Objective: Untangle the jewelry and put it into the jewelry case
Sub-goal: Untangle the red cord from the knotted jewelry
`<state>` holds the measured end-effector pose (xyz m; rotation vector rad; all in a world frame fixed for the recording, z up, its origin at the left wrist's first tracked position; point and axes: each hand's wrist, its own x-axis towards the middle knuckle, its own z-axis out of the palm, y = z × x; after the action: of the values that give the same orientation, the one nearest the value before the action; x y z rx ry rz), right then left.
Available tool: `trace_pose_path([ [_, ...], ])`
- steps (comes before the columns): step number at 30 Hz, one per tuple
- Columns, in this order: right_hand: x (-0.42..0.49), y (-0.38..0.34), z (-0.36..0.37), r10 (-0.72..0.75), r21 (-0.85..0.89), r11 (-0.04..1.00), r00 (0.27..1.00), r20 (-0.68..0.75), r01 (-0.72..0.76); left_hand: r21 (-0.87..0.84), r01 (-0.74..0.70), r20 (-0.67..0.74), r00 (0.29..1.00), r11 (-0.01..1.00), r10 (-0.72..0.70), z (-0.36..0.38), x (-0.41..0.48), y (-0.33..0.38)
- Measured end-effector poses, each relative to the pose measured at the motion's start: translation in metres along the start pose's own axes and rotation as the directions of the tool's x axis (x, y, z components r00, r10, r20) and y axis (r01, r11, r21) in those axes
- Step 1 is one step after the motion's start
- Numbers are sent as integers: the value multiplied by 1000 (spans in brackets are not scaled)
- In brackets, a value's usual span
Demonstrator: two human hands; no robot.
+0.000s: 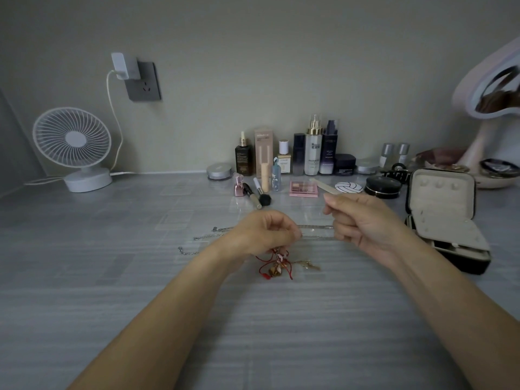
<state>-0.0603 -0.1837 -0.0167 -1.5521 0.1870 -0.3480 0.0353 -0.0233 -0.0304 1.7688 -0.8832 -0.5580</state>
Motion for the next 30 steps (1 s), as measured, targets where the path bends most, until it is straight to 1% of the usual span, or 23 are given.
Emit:
trace_pose_path([
  [3, 2, 1, -1, 3, 25, 1000, 1000, 10, -3, 20, 12, 4, 1000, 1000, -12, -2, 0, 0],
  [7, 5, 1, 2, 28, 200, 979, 999, 25, -33, 22, 28, -22, 999, 999, -28, -4, 1, -1],
  [11, 7, 2, 2, 34, 264, 964, 999, -6, -31, 12, 47, -49, 998, 999, -46, -8, 0, -1],
  [12, 6, 2, 0, 37, 239, 970, 999, -3, -35, 19, 54, -54, 997, 998, -53, -10, 0, -1],
  [13, 5, 3, -1, 46, 175, 984, 999, 10, -47, 23, 59, -56, 997, 998, -58, -10, 0, -1],
  [15, 4, 6, -3, 84, -10, 996, 994, 64, -84, 16, 48, -48, 998, 999, -47, -11, 0, 0],
  [17, 4, 10, -3, 137, -153, 981, 984, 116, -119, 4, 13, -26, 1000, 1000, -13, -10, 0, 1],
  [19, 4, 13, -1, 178, -233, 963, 969, 169, -137, 6, -13, -7, 1000, 1000, 13, -8, 0, 2],
  [21, 4, 15, 1, 187, -270, 955, 958, 219, -125, 16, -19, 4, 1000, 1000, 19, -7, 0, 2],
  [25, 3, 17, 1, 170, -303, 948, 957, 233, -94, 49, -12, -5, 1000, 999, 12, -7, 1, 1],
  [28, 4, 17, 0, 145, -301, 950, 970, 193, -82, 69, 5, -18, 1000, 998, -3, -9, 2, -1],
  [30, 5, 16, -2, 123, -230, 969, 983, 135, -90, 70, 27, -10, 1000, 997, -26, -12, 2, -2],
])
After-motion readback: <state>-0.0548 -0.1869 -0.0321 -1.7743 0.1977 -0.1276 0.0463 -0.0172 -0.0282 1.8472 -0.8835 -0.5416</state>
